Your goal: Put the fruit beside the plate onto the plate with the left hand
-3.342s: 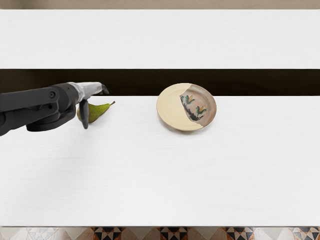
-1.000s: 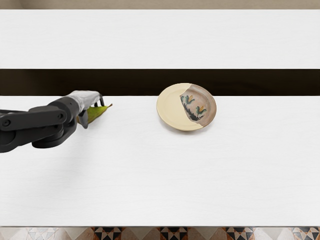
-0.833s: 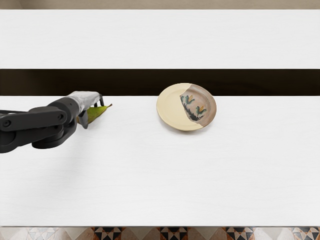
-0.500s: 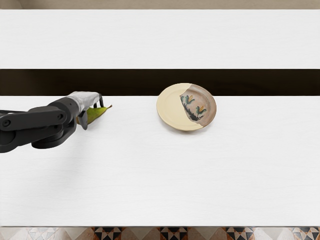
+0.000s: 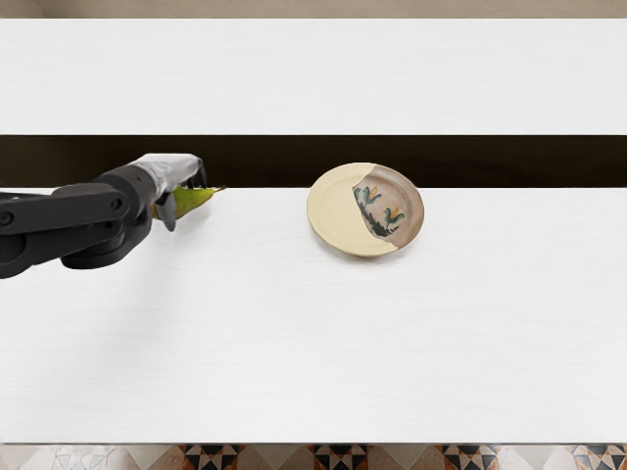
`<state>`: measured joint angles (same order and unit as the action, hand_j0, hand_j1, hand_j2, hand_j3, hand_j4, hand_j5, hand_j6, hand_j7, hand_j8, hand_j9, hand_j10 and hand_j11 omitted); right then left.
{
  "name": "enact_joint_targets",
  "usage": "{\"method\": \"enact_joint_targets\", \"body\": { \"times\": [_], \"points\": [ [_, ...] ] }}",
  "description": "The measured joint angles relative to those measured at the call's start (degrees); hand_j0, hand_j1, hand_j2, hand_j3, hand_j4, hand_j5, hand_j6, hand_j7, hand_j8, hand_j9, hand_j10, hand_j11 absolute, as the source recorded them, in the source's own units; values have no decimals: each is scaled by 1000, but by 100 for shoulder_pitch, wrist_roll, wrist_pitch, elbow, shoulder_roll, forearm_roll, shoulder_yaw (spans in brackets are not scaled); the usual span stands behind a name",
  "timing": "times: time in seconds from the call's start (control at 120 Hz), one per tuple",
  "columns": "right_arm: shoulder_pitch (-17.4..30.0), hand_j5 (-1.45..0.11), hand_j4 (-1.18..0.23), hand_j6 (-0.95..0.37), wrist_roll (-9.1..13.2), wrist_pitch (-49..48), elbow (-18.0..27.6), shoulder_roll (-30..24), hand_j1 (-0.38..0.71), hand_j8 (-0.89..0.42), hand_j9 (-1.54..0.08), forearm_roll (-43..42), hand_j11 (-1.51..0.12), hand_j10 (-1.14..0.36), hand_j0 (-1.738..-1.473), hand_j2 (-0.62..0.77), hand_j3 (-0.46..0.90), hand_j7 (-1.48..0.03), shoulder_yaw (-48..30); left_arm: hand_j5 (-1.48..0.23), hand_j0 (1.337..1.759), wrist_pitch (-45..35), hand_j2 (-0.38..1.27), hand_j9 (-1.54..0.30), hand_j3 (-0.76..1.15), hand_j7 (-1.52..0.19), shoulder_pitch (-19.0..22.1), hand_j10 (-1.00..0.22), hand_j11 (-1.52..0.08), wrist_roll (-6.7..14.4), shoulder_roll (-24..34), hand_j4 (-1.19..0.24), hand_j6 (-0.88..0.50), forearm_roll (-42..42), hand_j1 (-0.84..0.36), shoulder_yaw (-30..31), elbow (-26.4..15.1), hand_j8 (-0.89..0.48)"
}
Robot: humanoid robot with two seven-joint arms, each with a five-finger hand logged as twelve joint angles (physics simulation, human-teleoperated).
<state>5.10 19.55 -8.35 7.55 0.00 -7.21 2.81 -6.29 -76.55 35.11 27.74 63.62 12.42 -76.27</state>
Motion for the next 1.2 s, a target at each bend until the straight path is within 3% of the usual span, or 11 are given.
{"method": "enact_joint_targets", "body": {
  "times": [0.067,0.125,0.342,0.483,0.642,1.2],
  "points": [
    [0,0,0,0,1,0,0,0,-349,0,0,0,0,0,-1658,0,0,0,0,-901,1651,2,291,-864,0,-873,-5,-410,-867,-2,-33,-241,-254,-10,-244,-93,-6,-329],
    [1,0,0,0,0,0,0,0,-349,0,0,0,0,0,-1658,0,0,0,0,-908,1651,5,233,-864,0,-880,-84,-394,-866,-2,-50,-246,-246,-13,-243,-185,-9,-311],
    [1,0,0,0,-1,0,0,0,-349,0,0,0,0,0,-1658,0,0,0,0,-914,1652,8,252,-860,0,-872,-197,-403,-868,-5,-154,-247,-242,-19,-250,-491,-57,-309],
    [0,0,0,0,-1,0,-1,0,-349,0,0,0,0,0,-1658,0,0,0,0,-910,1651,8,151,-860,0,-867,-259,-410,-871,-6,-194,-261,-256,-15,-217,-608,-70,-319],
    [0,0,0,0,-2,0,-4,0,-349,0,0,0,0,0,-1658,0,0,0,0,-904,1651,9,172,-855,0,-860,-324,-418,-868,-8,-363,-270,-265,-14,-218,-765,-74,-326],
    [3,0,0,0,-2,0,-3,0,-349,0,0,0,0,0,-1658,0,0,0,0,-900,1653,7,238,-845,0,-855,-458,-425,-852,-6,-1637,-284,-269,-3,-234,-1150,220,-331]
  ]
}}
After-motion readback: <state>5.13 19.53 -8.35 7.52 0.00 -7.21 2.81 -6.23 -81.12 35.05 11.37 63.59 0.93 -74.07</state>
